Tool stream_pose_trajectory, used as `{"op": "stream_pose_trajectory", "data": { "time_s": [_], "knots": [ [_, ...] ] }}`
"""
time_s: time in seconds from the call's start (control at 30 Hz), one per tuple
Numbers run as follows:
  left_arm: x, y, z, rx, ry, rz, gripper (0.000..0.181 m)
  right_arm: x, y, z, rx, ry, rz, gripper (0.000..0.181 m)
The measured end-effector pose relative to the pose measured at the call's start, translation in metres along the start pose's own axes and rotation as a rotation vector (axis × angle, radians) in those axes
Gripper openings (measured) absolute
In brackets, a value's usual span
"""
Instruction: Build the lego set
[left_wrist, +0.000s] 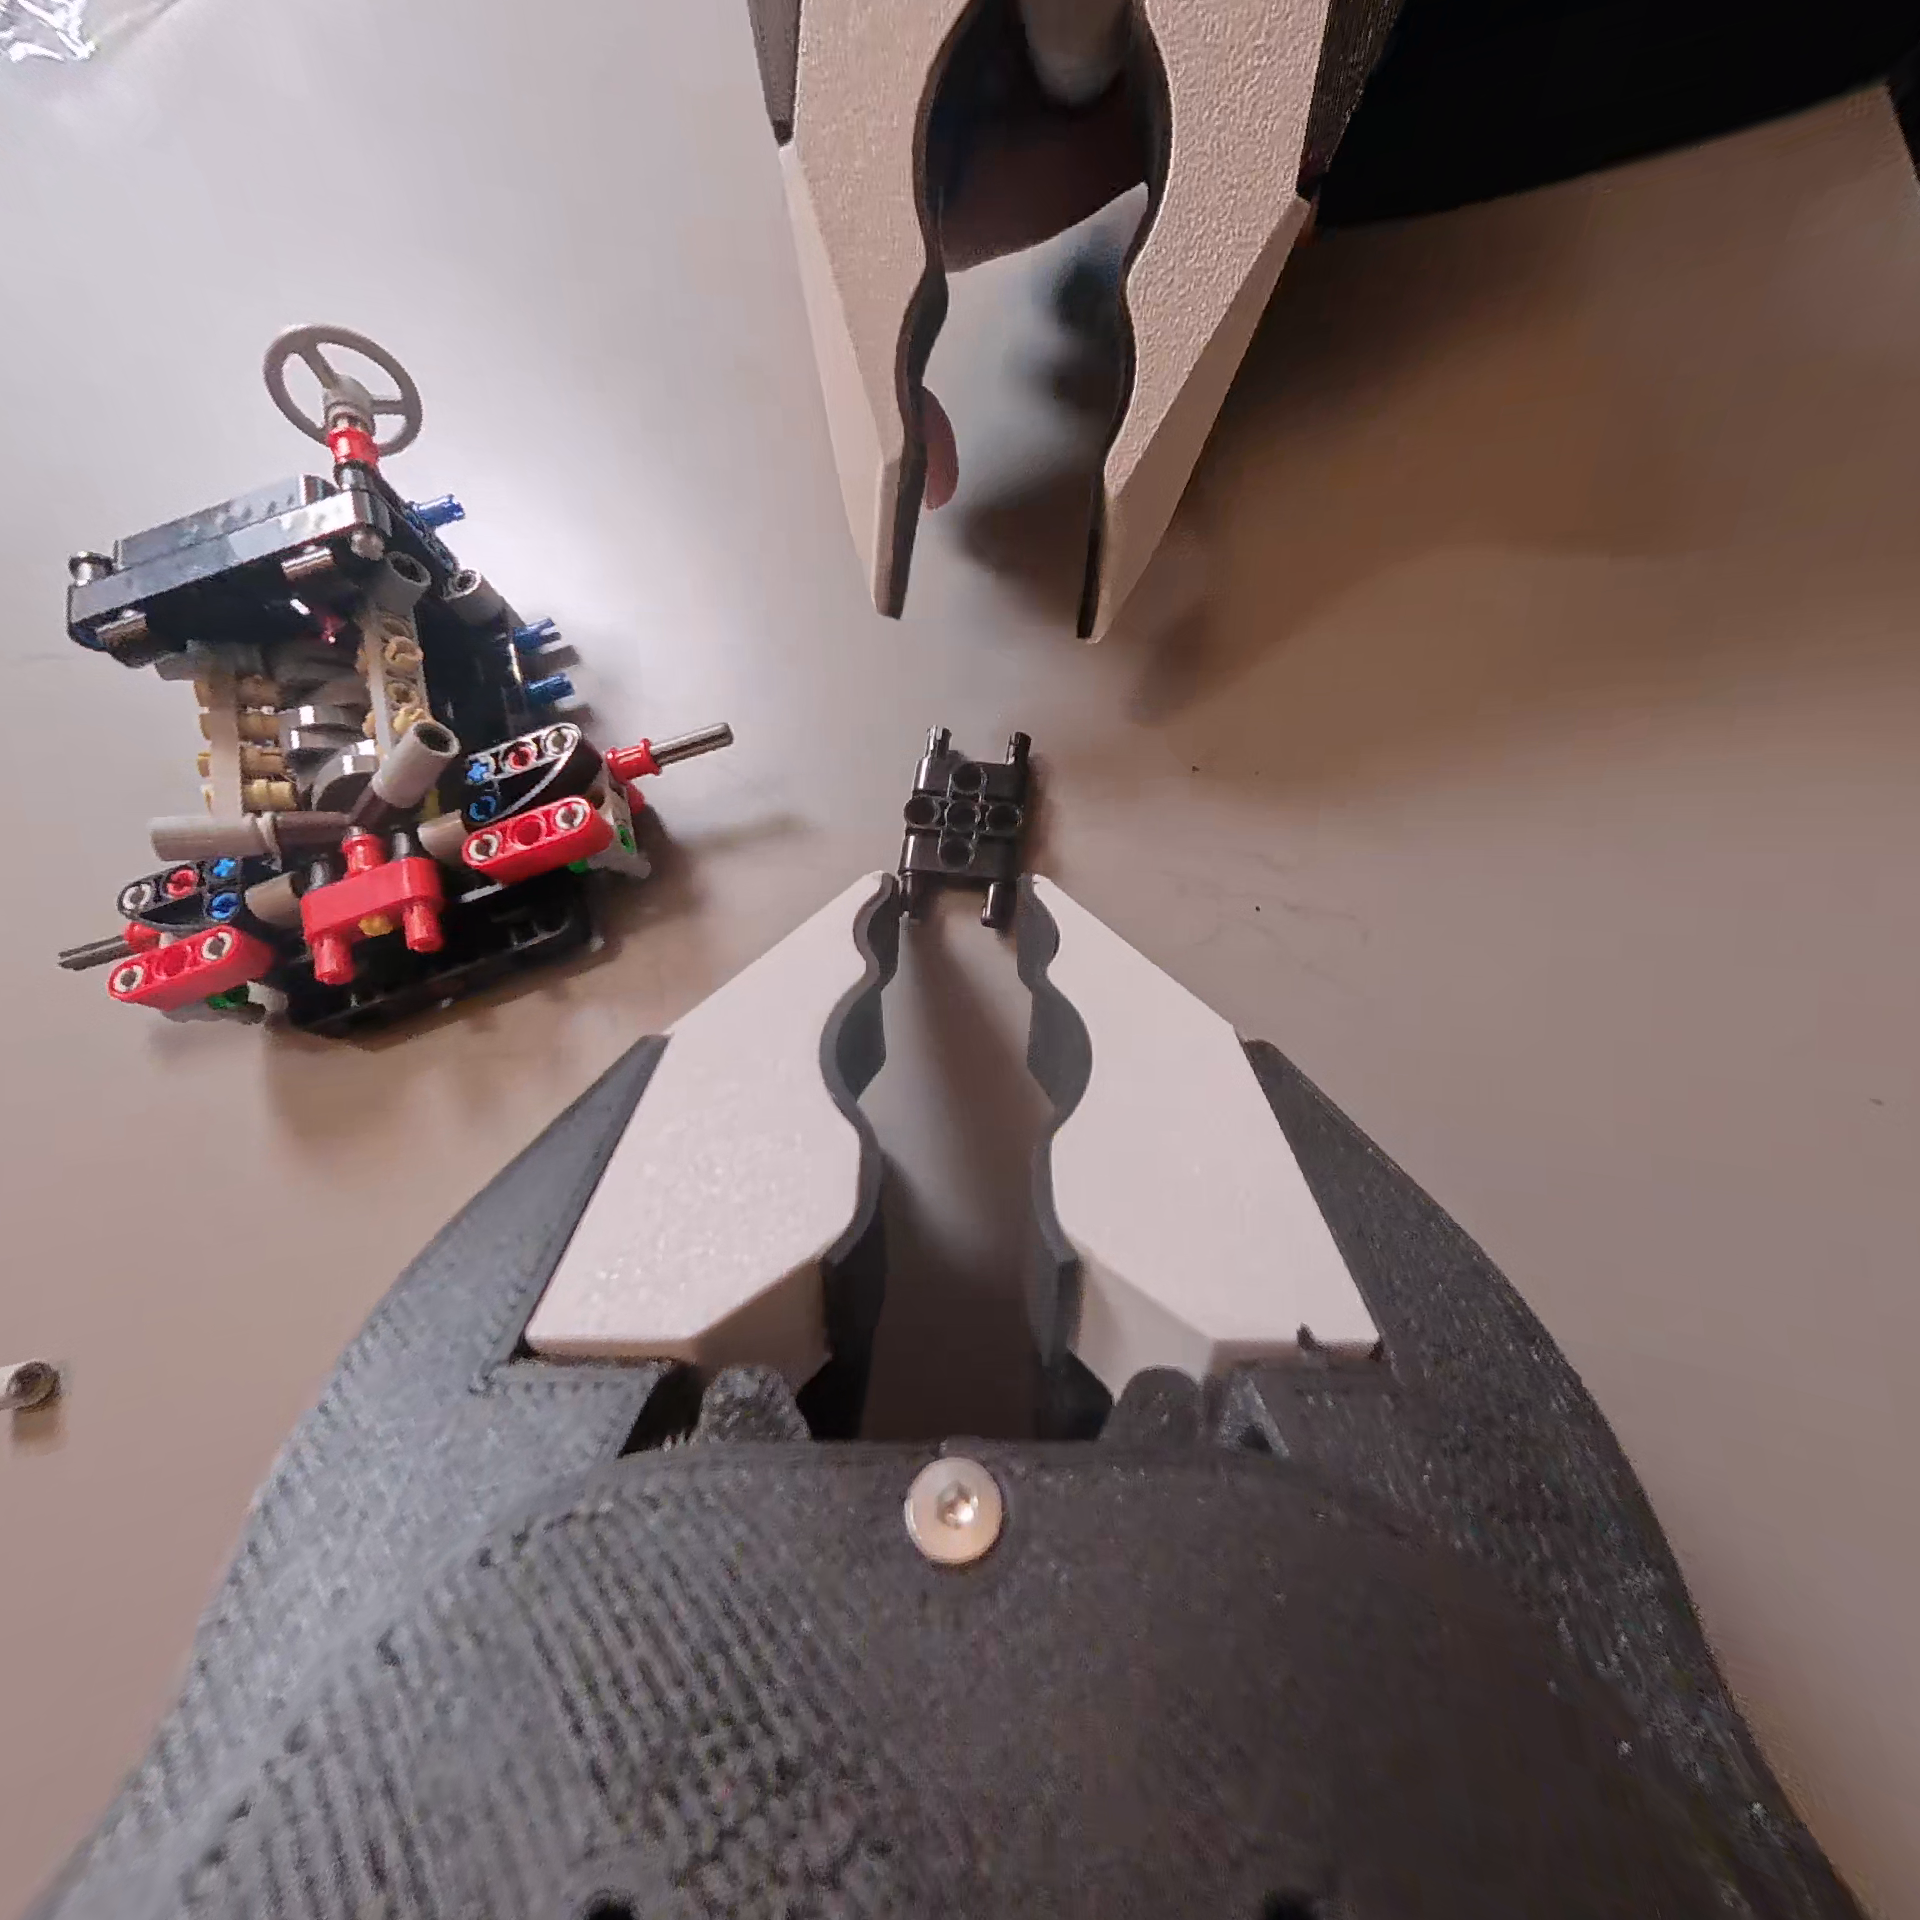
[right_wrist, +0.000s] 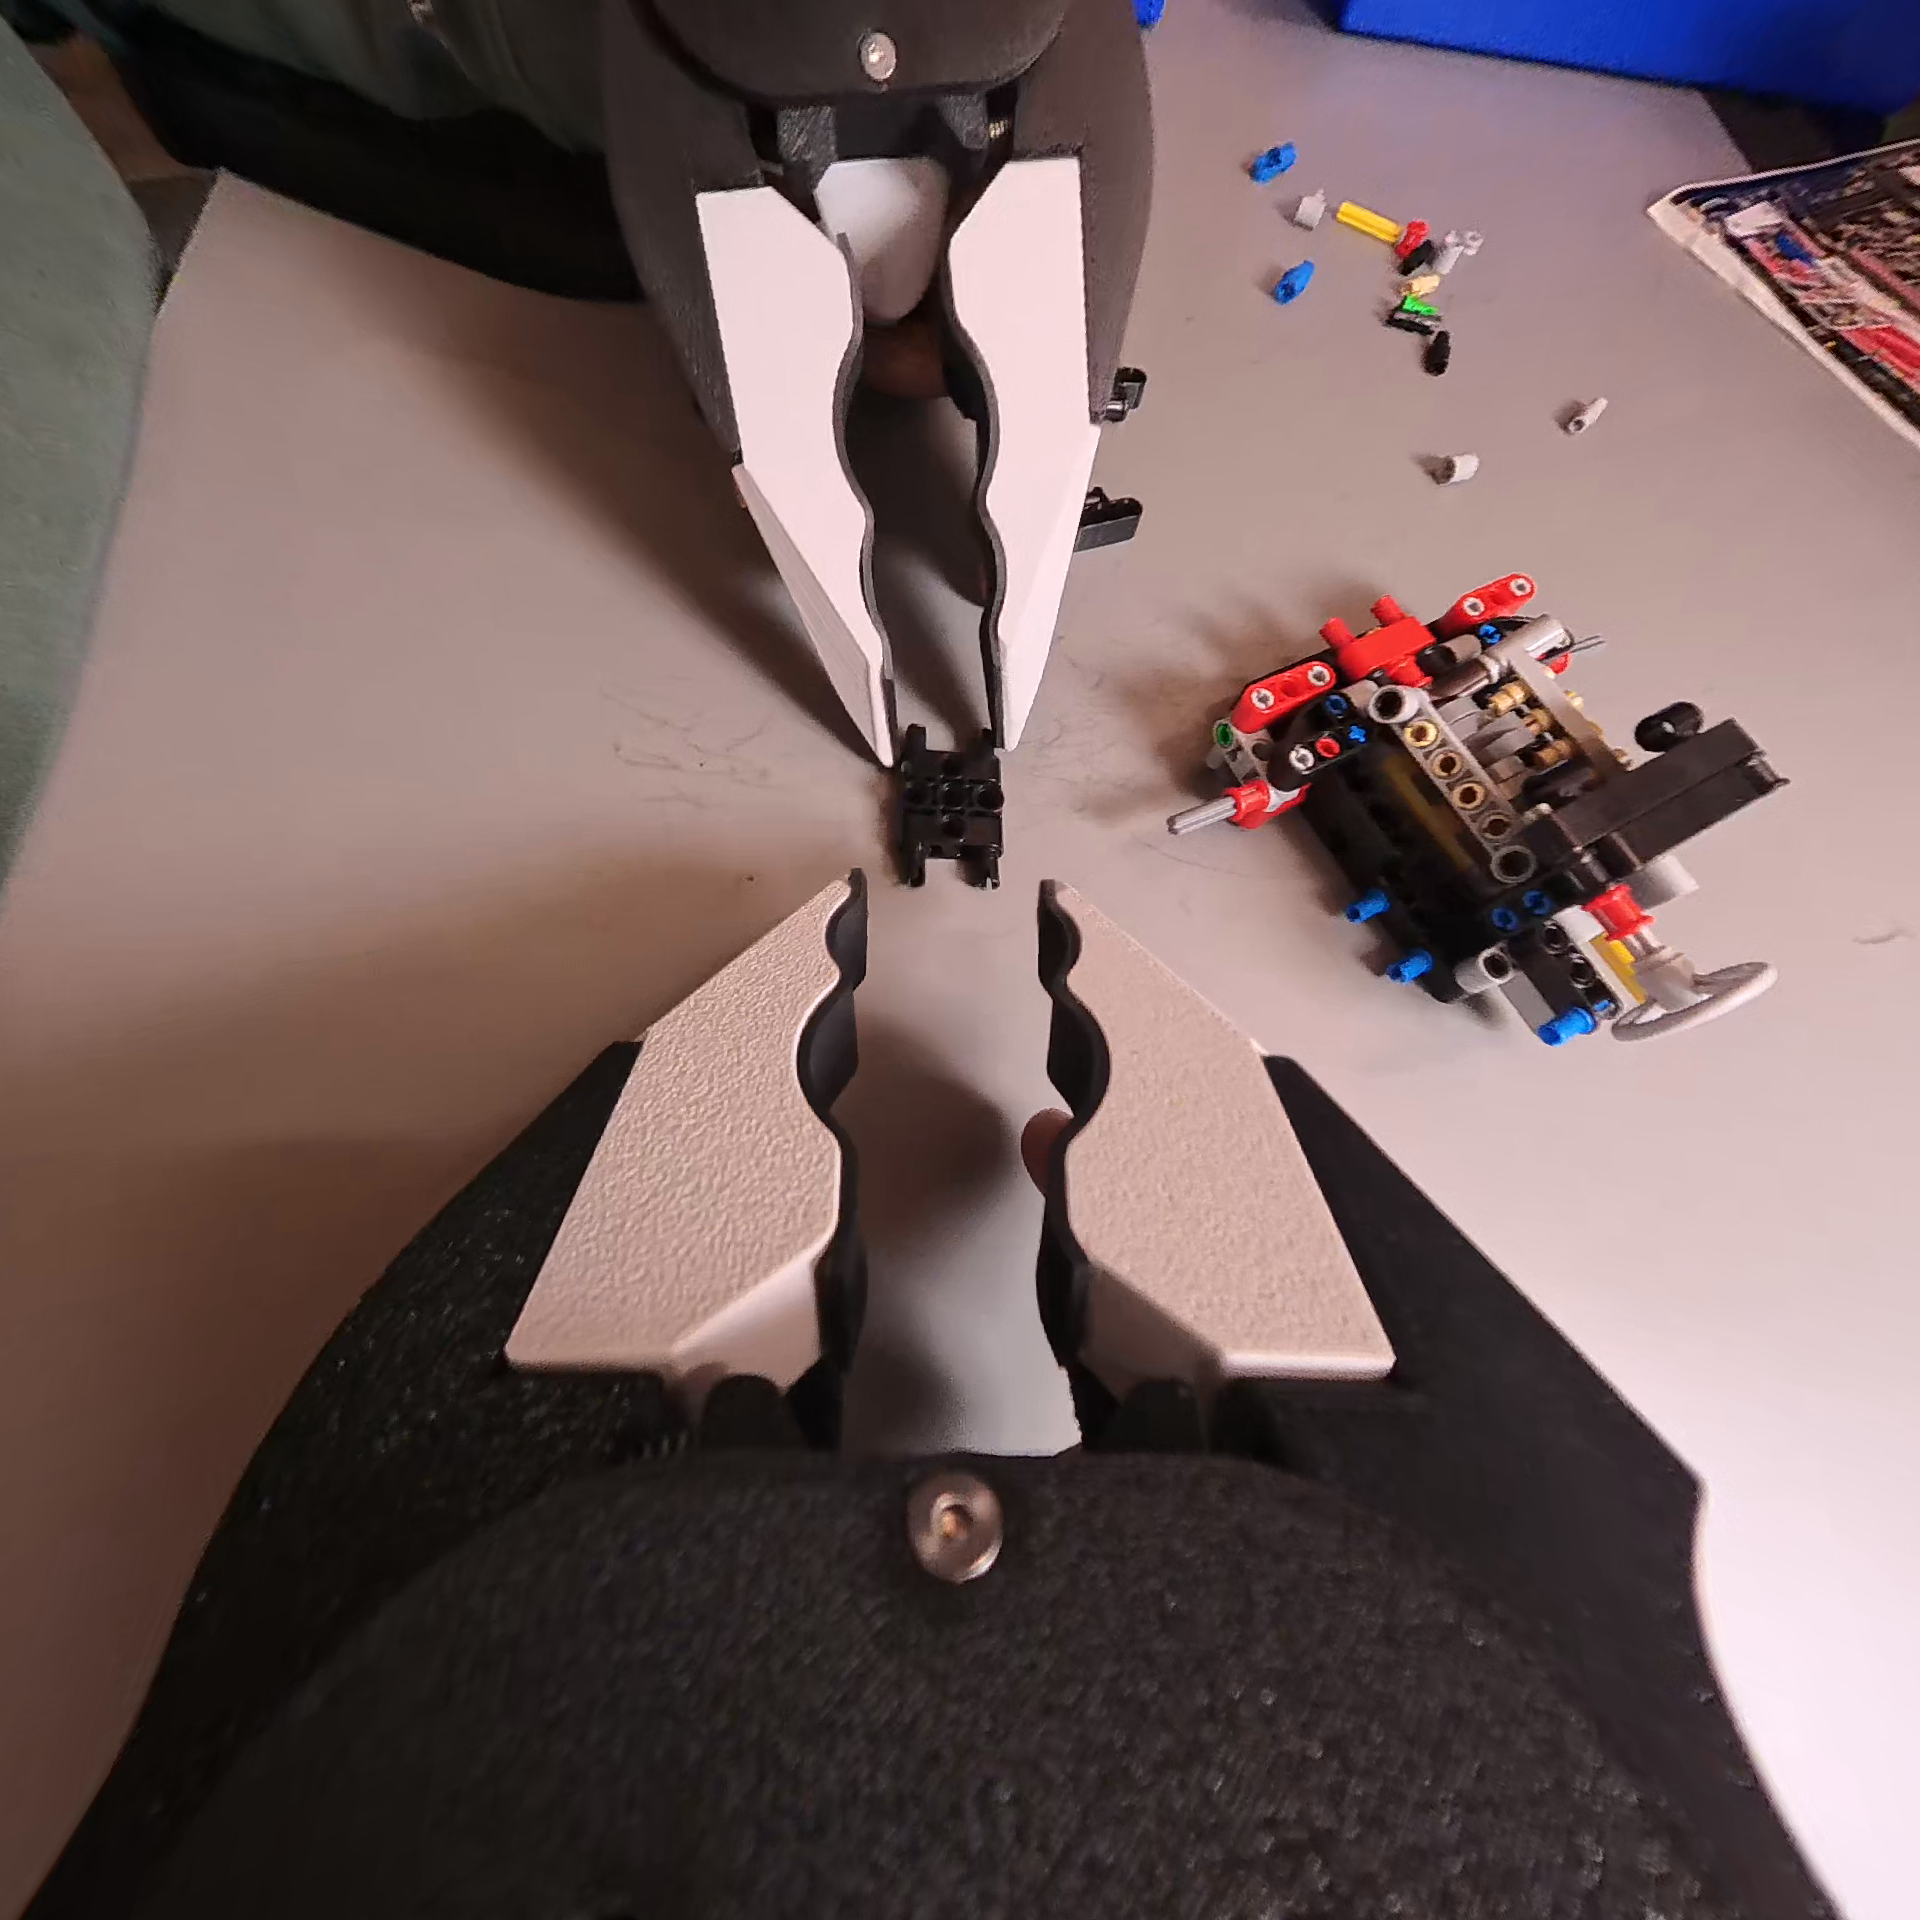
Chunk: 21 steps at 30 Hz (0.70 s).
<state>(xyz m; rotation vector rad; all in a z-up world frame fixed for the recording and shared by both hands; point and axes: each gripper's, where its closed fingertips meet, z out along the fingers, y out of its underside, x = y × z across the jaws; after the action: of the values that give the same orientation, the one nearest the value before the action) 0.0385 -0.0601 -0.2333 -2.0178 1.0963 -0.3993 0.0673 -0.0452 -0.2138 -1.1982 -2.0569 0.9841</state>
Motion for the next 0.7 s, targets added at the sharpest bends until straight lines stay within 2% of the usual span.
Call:
{"op": "stream_pose_trajectory", "data": {
  "time_s": [0.3, 0.5, 0.63, 0.67, 0.7],
  "knots": [
    [0.001, -0.008, -0.006, 0.052, 0.015, -0.050, 0.021, 0.005, -0.003, 0.005, 0.018, 0.070, -0.069, 0.032],
    [0.005, -0.028, -0.021, 0.198, 0.185, -0.296, 0.020, -0.004, -0.020, 0.005, 0.075, 0.109, -0.224, 0.030],
    [0.008, -0.039, -0.029, 0.269, 0.285, -0.411, 0.019, -0.008, -0.031, 0.005, 0.107, 0.172, -0.349, 0.017],
    [0.009, -0.041, -0.031, 0.279, 0.301, -0.426, 0.016, -0.008, -0.031, 0.006, 0.106, 0.185, -0.364, 0.013],
    [0.010, -0.042, -0.032, 0.291, 0.318, -0.435, 0.005, -0.008, -0.032, 0.006, 0.112, 0.192, -0.368, 0.007]
  ]
}}
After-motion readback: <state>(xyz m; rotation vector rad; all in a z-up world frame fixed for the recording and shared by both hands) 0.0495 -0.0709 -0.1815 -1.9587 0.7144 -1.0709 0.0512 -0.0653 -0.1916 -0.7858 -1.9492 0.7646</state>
